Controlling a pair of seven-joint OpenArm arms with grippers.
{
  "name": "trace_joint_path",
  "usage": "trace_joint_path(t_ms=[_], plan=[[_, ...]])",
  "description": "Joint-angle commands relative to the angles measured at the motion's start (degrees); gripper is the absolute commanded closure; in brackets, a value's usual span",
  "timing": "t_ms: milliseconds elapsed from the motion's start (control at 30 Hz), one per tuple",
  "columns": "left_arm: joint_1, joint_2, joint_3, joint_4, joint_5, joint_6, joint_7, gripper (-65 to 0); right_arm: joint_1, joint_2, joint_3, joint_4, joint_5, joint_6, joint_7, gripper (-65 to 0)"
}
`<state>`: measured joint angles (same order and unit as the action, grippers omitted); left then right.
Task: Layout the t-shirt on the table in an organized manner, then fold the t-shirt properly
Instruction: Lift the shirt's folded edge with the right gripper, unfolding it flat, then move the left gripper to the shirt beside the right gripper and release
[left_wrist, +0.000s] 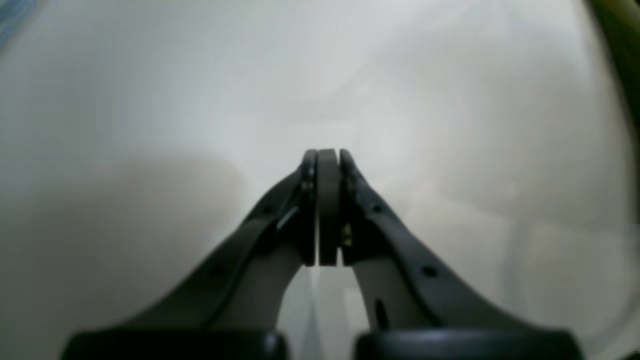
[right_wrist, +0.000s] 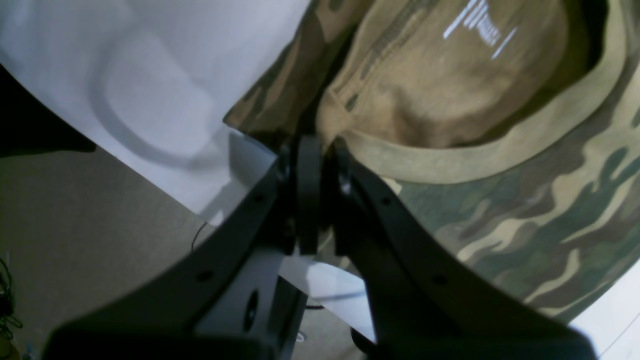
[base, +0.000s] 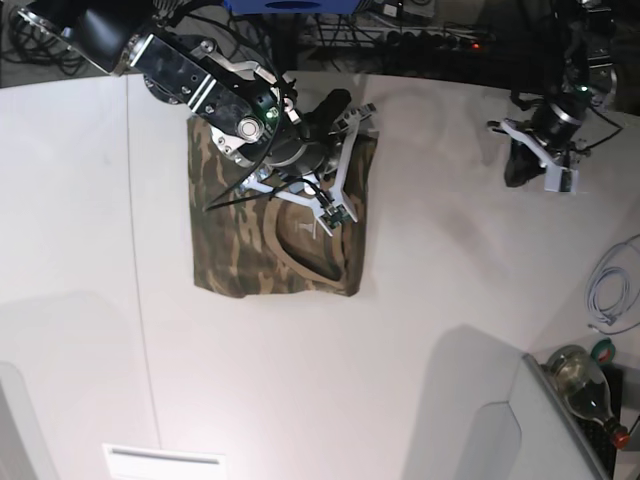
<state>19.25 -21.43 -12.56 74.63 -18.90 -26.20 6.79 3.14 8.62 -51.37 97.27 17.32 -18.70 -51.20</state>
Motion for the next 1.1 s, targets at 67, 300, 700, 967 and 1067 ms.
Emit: trace_joint_path(t_ms=[67, 300, 700, 967, 1067], plan=[[-3.73, 1.43, 7.85, 0.84, -0.84, -0.57, -1.47, 0.0, 0.69, -0.4, 0.34, 0.88, -0.13, -0.07, 0.69, -0.6], [-9.97, 5.83, 17.88, -2.23, -0.84, -0.31, -1.38, 0.0, 0.69, -0.4, 0.34, 0.79, -0.13, -0.07, 0.87, -0.6], [-10.23, 5.91, 23.68, -3.55, -0.84, -0.31, -1.38, 0.0, 1.48, -4.53, -0.01, 1.23, -0.31, -0.07, 1.13, -0.6], [-9.71, 5.56, 23.41, -3.11, -0.84, -0.31, -1.38, 0.0, 2.62, -4.89, -0.1, -0.97, -0.31, -0.07, 1.13, -0.6], [-9.71, 5.47, 23.33, -3.03, -0.84, -0.31, -1.38, 0.0, 2.62, -4.89, -0.01, -2.99, -0.31, -0.07, 2.36, -0.6]])
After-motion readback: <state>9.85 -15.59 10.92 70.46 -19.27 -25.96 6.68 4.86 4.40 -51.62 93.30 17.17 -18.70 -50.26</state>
